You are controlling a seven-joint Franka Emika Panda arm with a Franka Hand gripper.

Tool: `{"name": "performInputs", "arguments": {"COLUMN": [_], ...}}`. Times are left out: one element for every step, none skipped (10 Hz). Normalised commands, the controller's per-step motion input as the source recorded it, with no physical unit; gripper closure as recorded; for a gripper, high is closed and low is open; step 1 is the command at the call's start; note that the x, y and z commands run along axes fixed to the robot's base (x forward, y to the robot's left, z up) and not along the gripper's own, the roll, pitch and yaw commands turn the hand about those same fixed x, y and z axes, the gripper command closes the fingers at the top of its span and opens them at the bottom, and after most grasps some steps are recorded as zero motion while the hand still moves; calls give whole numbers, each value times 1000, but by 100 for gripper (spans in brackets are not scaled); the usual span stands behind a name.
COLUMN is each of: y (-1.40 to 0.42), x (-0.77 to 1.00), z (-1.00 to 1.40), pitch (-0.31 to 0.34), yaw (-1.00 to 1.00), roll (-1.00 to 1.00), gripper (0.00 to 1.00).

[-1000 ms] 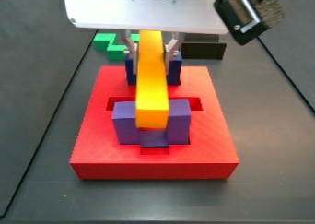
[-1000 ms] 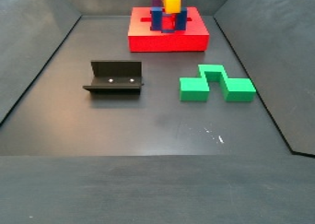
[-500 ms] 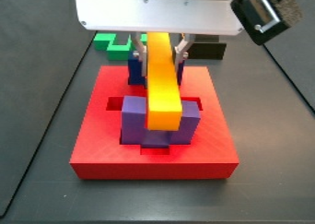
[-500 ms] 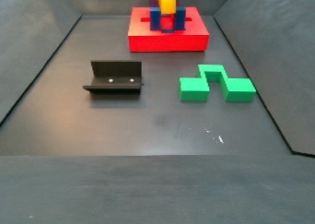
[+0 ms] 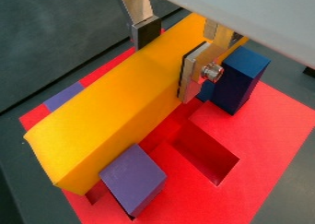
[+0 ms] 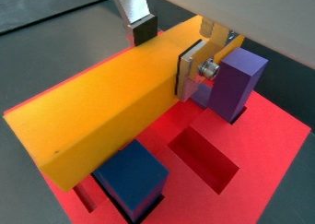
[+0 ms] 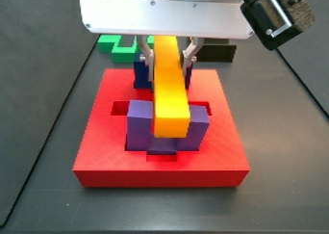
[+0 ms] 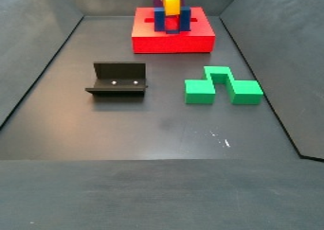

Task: Pick up the yellow object. Move up. Move to above the board. Insert the yellow object.
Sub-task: Insert the yellow object.

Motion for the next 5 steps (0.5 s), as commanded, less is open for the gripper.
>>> {"name": "performInputs", "arguments": {"y": [0,3,29,31,40], "x": [0,0,0,0,0], "z": [-243,-246,-226,-191,-183], "pitch": [-50,-51,-83,-76,-70], "yaw": [0,0,0,0,0], "roll": [-54,-106,-193,-214,-217], "gripper": [100,100,100,100,100]}}
